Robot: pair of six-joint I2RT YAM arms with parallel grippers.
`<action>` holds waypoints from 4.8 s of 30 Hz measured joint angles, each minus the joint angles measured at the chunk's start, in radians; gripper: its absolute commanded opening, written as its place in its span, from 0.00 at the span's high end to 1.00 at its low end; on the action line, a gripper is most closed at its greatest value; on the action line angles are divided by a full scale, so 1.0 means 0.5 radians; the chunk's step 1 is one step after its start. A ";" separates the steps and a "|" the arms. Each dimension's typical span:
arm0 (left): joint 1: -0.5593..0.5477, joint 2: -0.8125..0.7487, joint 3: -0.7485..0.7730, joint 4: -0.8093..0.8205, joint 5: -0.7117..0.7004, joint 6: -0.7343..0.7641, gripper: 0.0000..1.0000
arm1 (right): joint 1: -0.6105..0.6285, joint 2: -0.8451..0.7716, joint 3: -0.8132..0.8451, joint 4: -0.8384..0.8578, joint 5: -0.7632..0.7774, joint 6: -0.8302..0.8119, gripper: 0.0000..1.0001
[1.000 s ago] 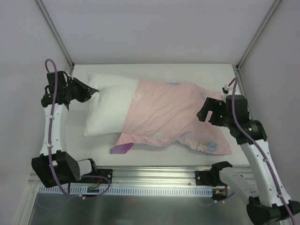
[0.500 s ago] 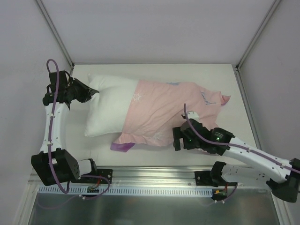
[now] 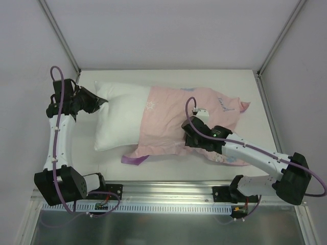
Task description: Remove the pillowcase from the pillow
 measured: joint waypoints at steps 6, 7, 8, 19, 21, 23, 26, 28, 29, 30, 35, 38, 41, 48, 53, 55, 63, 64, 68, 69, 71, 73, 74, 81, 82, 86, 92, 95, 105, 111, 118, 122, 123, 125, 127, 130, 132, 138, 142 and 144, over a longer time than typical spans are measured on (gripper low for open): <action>0.005 -0.002 0.001 -0.002 0.002 0.000 1.00 | -0.044 -0.096 -0.105 0.046 0.013 0.088 0.99; 0.006 0.002 0.006 -0.010 0.005 -0.001 1.00 | -0.056 -0.153 -0.153 0.052 0.014 0.098 0.99; 0.012 0.011 0.018 -0.019 0.014 -0.001 1.00 | -0.078 -0.237 -0.212 0.044 0.016 0.108 0.99; 0.397 0.088 0.166 -0.153 0.324 -0.009 1.00 | -0.794 -1.311 -0.519 -0.426 -0.010 0.134 0.99; 0.444 0.088 0.188 -0.174 0.385 -0.012 1.00 | -0.887 -1.375 -0.507 -0.523 -0.037 0.127 0.99; 0.491 0.088 0.195 -0.194 0.443 -0.012 1.00 | -0.941 -1.363 -0.491 -0.594 -0.081 0.130 0.99; 0.578 0.087 0.195 -0.235 0.497 -0.011 1.00 | -0.976 -1.341 -0.484 -0.629 -0.166 0.141 0.99; 0.623 0.084 0.182 -0.237 0.499 -0.012 0.99 | -0.977 -1.341 -0.484 -0.625 -0.223 0.140 0.94; 0.635 0.079 0.167 -0.230 0.498 -0.012 0.90 | -0.978 -1.341 -0.484 -0.621 -0.253 0.126 0.73; 0.644 0.073 0.143 -0.226 0.494 -0.010 0.73 | -0.980 -1.336 -0.484 -0.620 -0.272 0.098 0.58; 0.638 0.056 0.121 -0.117 0.342 0.068 0.07 | -0.998 -1.247 -0.434 -0.694 -0.290 -0.078 0.05; 0.513 0.027 0.231 -0.130 0.204 0.177 0.01 | -0.993 -1.158 -0.269 -0.719 -0.275 -0.178 0.01; 0.299 -0.005 0.383 -0.135 0.080 0.317 0.01 | -0.986 -1.063 -0.075 -0.687 -0.273 -0.259 0.01; -0.417 -0.005 0.579 -0.224 -0.320 0.596 0.01 | -0.986 -0.768 0.145 -0.532 -0.287 -0.365 0.01; -0.789 0.255 0.635 -0.319 -0.672 0.616 0.02 | -0.986 -0.502 0.332 -0.467 -0.305 -0.439 0.00; -0.856 0.377 0.632 -0.365 -0.793 0.599 0.03 | -0.986 -0.405 0.449 -0.452 -0.304 -0.472 0.00; -0.901 0.488 0.317 -0.384 -1.029 0.367 0.24 | -0.986 -0.011 0.862 -0.394 -0.370 -0.587 0.01; -0.901 0.491 0.296 -0.369 -1.023 0.353 0.35 | -0.983 0.074 0.926 -0.385 -0.393 -0.603 0.00; -0.903 0.506 0.191 -0.246 -0.902 0.317 1.00 | -0.915 0.478 1.221 -0.385 -0.450 -0.678 0.00; -0.903 0.507 0.158 -0.209 -0.867 0.322 1.00 | -0.879 0.589 1.321 -0.420 -0.450 -0.699 0.00; -0.903 0.505 0.101 -0.153 -0.819 0.319 1.00 | -0.807 0.776 1.499 -0.447 -0.455 -0.742 0.01; -0.903 0.481 0.022 -0.079 -0.773 0.316 1.00 | -0.700 0.952 1.698 -0.467 -0.454 -0.796 0.01; -0.903 0.451 -0.031 -0.028 -0.752 0.316 1.00 | -0.649 1.013 1.775 -0.490 -0.456 -0.819 0.01; -0.919 0.039 -0.374 0.139 -0.626 0.299 1.00 | -0.475 1.277 2.063 -0.564 -0.545 -0.938 0.03; -0.925 -0.001 -0.397 0.139 -0.613 0.298 1.00 | -0.477 1.312 2.065 -0.572 -0.557 -0.945 0.10; -0.929 -0.049 -0.424 0.143 -0.579 0.298 1.00 | -0.491 1.469 2.065 -0.619 -0.591 -0.979 0.56; -0.929 -0.085 -0.426 0.152 -0.568 0.299 1.00 | -0.542 1.445 2.030 -0.611 -0.542 -0.952 0.99; -0.929 -0.143 -0.426 0.139 -0.554 0.302 1.00 | -0.645 1.244 1.823 -0.537 -0.545 -0.902 0.99; -0.831 -0.192 -0.210 0.005 -0.300 0.307 1.00 | -1.261 0.320 1.299 -0.493 -0.574 -0.797 0.99; -0.450 -0.094 0.124 -0.159 -0.127 0.310 1.00 | -1.522 0.060 1.165 -0.487 -0.622 -0.735 0.99; -0.296 -0.002 0.331 -0.192 -0.078 0.262 1.00 | -1.658 -0.021 1.032 -0.426 -0.664 -0.678 0.99; -0.296 0.080 0.343 -0.217 -0.070 0.249 1.00 | -1.669 0.084 0.932 -0.371 -0.690 -0.676 0.83; -0.295 0.107 0.343 -0.229 -0.072 0.249 1.00 | -1.670 0.134 0.925 -0.373 -0.716 -0.675 0.71; -0.292 0.148 0.343 -0.249 -0.105 0.250 1.00 | -1.682 0.227 0.925 -0.385 -0.757 -0.698 0.20; -0.269 0.174 0.341 -0.259 -0.137 0.251 1.00 | -1.698 0.261 0.903 -0.380 -0.800 -0.746 0.02; -0.241 0.182 0.336 -0.264 -0.192 0.253 1.00 | -1.711 0.110 0.758 -0.308 -0.902 -0.773 0.04; -0.230 0.182 0.335 -0.262 -0.219 0.253 1.00 | -1.694 -0.103 0.613 -0.279 -0.980 -0.771 0.04; -0.230 0.202 0.333 -0.262 -0.263 0.253 1.00 | -1.218 -0.610 0.257 -0.179 -1.038 -0.748 0.04; -0.230 0.243 0.333 -0.256 -0.275 0.252 1.00 | -0.762 -0.664 -0.131 -0.083 -1.003 -0.655 0.04; -0.230 0.259 0.333 -0.243 -0.276 0.251 1.00 | -0.577 -0.645 -0.291 -0.059 -0.953 -0.603 0.04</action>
